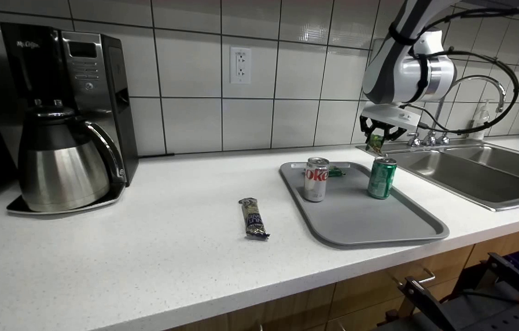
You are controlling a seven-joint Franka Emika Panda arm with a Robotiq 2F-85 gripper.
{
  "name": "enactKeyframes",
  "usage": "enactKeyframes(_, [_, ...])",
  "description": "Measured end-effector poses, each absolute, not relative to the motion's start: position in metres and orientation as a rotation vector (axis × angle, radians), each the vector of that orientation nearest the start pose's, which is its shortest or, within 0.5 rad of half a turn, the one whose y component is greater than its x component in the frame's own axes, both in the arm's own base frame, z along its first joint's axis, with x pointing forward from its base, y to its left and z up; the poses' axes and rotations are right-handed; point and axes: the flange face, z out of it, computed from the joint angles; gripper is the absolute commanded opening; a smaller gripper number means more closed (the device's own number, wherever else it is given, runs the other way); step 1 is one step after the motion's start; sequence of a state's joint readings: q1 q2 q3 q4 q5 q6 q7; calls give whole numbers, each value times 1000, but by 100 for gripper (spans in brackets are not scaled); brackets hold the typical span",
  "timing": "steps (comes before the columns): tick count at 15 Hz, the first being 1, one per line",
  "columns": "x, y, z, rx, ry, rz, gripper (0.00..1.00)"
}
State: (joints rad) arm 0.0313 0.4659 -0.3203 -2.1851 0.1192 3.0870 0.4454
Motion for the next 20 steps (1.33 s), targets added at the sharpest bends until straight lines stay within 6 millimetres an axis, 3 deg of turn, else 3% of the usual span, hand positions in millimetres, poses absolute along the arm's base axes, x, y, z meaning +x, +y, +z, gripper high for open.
enactKeyframes(20, [554,-214,188,-2991,1157,-649,17])
